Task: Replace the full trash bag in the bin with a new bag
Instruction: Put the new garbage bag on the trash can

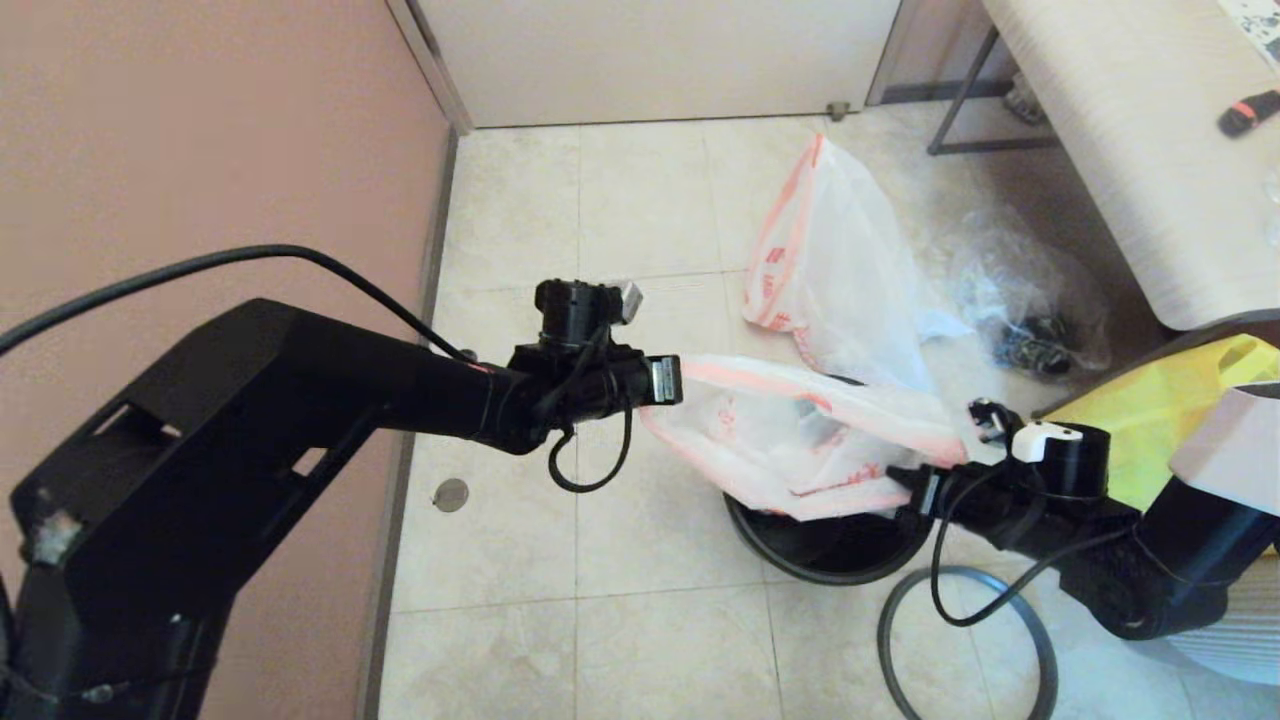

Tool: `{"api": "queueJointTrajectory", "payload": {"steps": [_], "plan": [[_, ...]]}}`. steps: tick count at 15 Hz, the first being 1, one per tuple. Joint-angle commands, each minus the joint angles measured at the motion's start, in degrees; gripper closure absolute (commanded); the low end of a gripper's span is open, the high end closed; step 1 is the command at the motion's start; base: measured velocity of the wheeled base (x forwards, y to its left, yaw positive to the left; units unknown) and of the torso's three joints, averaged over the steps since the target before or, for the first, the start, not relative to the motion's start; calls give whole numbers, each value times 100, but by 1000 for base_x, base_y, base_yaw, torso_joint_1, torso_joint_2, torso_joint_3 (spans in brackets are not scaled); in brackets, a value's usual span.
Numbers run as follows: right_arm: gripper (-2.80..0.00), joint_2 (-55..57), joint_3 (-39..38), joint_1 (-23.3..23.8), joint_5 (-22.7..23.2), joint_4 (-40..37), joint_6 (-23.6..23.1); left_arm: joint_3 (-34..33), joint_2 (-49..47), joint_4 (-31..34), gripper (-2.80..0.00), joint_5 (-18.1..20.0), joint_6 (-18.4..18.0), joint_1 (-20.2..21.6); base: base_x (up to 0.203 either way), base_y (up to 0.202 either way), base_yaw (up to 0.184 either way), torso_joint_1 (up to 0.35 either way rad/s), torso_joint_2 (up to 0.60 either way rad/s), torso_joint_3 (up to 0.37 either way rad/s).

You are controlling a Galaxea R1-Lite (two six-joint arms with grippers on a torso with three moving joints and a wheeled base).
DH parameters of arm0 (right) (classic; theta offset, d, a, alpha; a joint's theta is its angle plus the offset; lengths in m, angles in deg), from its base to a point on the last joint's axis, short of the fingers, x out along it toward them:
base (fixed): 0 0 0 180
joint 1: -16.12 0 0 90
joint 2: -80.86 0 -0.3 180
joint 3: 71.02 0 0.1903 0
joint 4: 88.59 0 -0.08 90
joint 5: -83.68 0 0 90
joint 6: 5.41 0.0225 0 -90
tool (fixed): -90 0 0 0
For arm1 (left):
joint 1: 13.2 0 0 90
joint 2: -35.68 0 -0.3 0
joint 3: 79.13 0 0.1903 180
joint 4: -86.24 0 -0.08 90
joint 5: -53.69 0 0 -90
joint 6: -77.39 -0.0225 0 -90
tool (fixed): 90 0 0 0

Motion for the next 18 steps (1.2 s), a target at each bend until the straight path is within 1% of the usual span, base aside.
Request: {"api": "queueJointTrajectory", "payload": {"steps": [1, 3, 7, 9, 10, 11, 12, 14, 15, 16, 17, 18], "plan": [[0, -139, -54, -23, -111, -197, 6, 87, -333, 79, 0, 1, 14, -190, 0, 0, 0, 0, 0, 0], [0, -439, -208, -26, -214, -204, 8, 90, -400, 264, 0, 4, 16, -260, 0, 0, 0, 0, 0, 0], [0, -1476, -1349, 7, -227, -259, 14, 97, -374, 841, 0, 66, -35, -222, 0, 0, 0, 0, 0, 0], [0, -1581, -1595, 112, -228, -259, 31, 128, -391, 1030, 0, 96, -148, -178, 0, 0, 0, 0, 0, 0], [0, -1550, -1632, 232, -228, -274, 32, 140, -412, 1186, 0, 147, -346, -157, 0, 0, 0, 0, 0, 0], [0, -1490, -1708, 351, -226, -265, 29, 160, -494, 1340, 0, 316, -561, -106, 0, 0, 0, 0, 0, 0], [0, -1393, -1773, 423, -221, -253, -5, 202, -574, 1405, 0, 408, -672, -68, 0, 0, 0, 0, 0, 0], [0, -1042, -1849, 482, -225, -232, -208, 284, -760, 1524, 0, 402, -706, -76, 0, 0, 0, 0, 0, 0], [0, -835, -1870, 484, -225, -225, -349, 347, -831, 1711, 0, 398, -724, -83, 0, 0, 0, 0, 0, 0], [0, -590, -1875, 475, -227, -198, -437, 414, -877, 2022, 0, 400, -815, -90, 0, 0, 0, 0, 0, 0], [0, -370, -1879, 451, -227, -110, -486, 494, -972, 2300, 0, 406, -1020, -93, 0, 0, 0, 0, 0, 0], [0, -183, -1881, 426, -228, 34, -513, 528, -1035, 2397, 0, 416, -1191, -93, 0, 0, 0, 0, 0, 0]]}}
